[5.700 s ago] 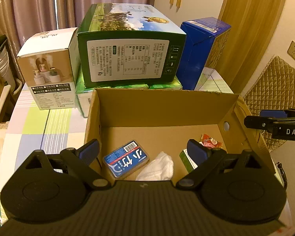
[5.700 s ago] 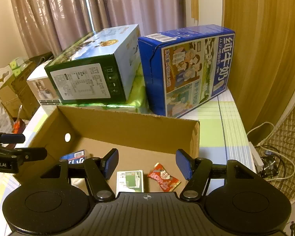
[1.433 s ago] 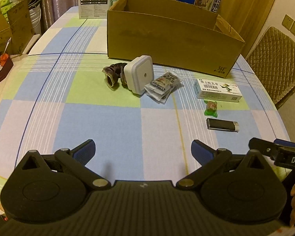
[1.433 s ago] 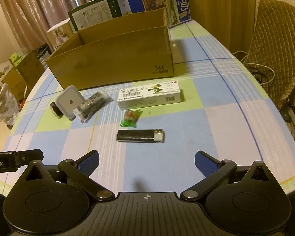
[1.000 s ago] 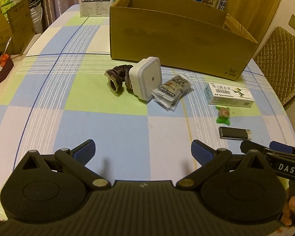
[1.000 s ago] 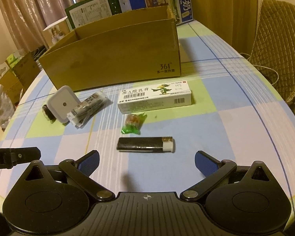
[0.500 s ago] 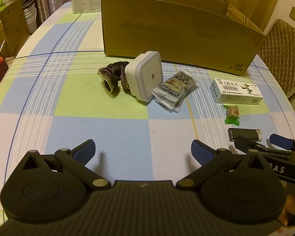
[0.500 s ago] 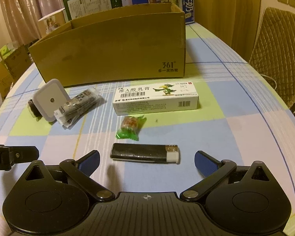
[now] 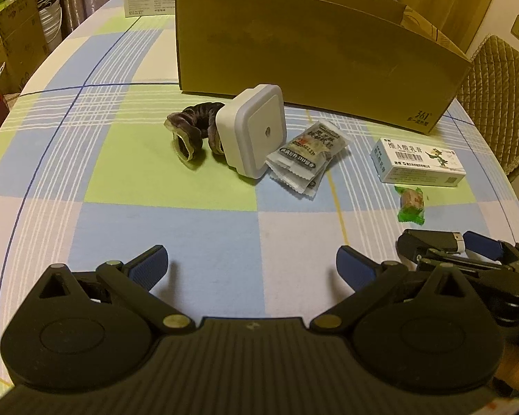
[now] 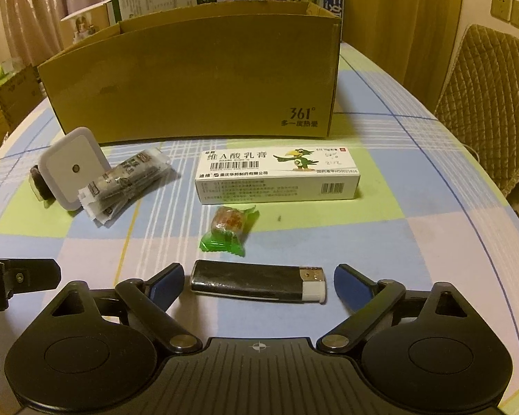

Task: Organize objects
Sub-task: 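Lower the right gripper onto the black lighter and close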

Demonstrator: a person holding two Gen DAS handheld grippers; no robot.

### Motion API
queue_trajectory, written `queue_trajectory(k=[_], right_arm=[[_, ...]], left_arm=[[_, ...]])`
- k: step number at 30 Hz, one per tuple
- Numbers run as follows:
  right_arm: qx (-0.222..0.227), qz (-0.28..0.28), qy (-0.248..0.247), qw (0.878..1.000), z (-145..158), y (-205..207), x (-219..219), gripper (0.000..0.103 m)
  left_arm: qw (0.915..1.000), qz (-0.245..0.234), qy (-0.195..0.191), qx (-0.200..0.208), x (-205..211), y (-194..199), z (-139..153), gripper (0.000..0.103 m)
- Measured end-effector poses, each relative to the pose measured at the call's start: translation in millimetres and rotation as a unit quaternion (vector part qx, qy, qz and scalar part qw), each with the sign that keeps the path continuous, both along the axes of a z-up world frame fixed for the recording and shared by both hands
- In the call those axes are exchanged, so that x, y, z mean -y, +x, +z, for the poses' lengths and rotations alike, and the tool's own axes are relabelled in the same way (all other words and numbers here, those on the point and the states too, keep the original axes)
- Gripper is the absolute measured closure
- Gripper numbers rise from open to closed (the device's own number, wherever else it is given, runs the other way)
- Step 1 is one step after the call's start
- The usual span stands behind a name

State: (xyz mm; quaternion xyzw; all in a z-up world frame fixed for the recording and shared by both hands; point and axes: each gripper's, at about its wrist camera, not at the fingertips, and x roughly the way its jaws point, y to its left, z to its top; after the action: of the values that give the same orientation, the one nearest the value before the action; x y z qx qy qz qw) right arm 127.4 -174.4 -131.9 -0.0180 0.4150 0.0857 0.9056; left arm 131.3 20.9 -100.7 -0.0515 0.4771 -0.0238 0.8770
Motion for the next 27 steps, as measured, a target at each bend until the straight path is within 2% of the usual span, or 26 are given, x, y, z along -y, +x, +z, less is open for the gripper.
queue_trajectory(k=[11, 13, 21, 27], right_arm=[[0.003, -0.002, -0.016, 1.000, 1, -2, -2, 0.018], [0.006, 0.001, -0.017, 1.000, 2, -3, -2, 0.023], [0.010, -0.001, -0.014, 1.000, 10, -3, 7, 0.024], [0.021, -0.022, -0.014, 0.999, 21, 5, 39, 0.024]], left_arm=[[1.0000, 0.000, -0.006, -0.003, 1, 0, -3, 0.001], [1.0000, 0.000, -0.006, -0.003, 1, 0, -3, 0.001], [1.0000, -0.002, -0.006, 0.003, 3, 0, 0, 0.001], [0.9996, -0.020, -0.006, 0.018, 23, 3, 6, 0.001]])
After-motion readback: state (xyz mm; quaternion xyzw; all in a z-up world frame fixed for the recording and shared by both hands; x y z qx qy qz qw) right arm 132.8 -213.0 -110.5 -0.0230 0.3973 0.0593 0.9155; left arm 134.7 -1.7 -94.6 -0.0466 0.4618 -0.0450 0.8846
